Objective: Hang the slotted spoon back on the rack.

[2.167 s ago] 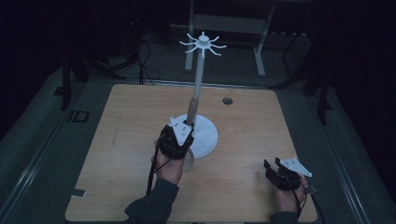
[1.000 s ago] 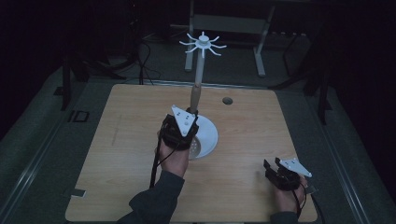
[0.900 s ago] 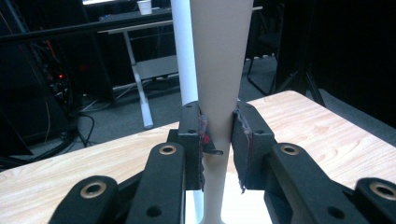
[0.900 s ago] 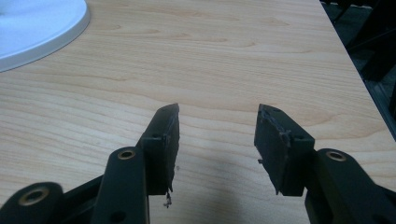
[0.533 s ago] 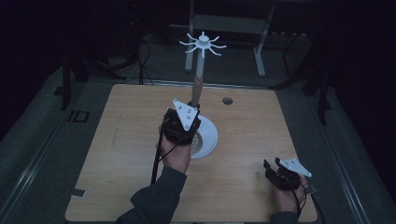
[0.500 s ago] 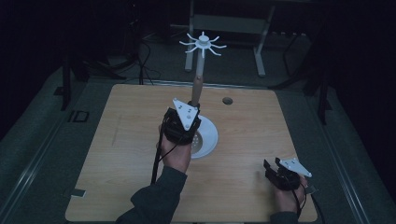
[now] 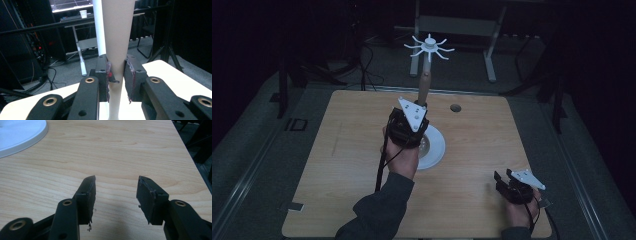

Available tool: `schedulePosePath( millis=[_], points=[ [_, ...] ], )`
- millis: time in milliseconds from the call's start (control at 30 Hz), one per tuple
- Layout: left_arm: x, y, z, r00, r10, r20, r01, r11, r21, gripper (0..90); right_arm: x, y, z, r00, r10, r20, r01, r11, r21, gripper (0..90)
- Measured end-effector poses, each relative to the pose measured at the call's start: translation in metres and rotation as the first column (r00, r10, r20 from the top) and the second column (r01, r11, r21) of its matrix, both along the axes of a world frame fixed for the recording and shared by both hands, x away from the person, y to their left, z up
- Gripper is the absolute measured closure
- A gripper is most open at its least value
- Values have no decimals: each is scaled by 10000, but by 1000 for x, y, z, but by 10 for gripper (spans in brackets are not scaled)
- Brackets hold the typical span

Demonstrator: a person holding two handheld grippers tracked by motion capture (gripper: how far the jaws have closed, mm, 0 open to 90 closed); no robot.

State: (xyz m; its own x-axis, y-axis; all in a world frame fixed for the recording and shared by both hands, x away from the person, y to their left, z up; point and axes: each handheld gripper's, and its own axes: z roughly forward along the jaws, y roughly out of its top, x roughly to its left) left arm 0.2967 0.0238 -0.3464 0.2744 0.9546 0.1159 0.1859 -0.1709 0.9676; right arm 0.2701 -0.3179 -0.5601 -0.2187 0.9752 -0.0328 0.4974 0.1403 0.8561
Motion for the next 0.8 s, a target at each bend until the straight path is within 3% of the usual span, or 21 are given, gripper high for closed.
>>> schedulePosePath(
  millis=[800],
  points=[
    [11,-5,11,9995,316,-1,-316,9995,86,747,1,-1,-1,10000,0,-13,0,10000,-18,491]
  ],
)
